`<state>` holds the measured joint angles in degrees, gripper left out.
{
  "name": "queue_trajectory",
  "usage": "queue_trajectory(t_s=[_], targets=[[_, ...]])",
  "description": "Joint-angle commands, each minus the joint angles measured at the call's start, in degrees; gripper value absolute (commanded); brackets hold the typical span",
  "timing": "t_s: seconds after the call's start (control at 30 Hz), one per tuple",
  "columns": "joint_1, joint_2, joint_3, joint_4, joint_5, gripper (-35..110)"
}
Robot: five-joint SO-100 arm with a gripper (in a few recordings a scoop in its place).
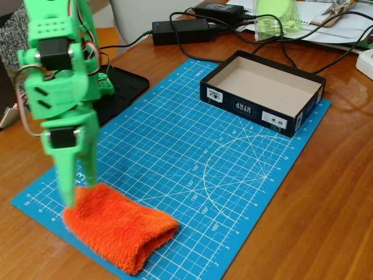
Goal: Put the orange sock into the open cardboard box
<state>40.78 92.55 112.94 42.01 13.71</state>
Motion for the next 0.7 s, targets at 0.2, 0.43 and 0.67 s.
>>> queue_trajectory(t_s=[0.2,0.43,0.67], targets=[[-2.4,-4.5,0.4,2.4,-15.6,19],[-1.8,-1.4,-1.4,1.1,-18.5,0],[-13.5,10.5,-12.8,10.5,-21.4,0]])
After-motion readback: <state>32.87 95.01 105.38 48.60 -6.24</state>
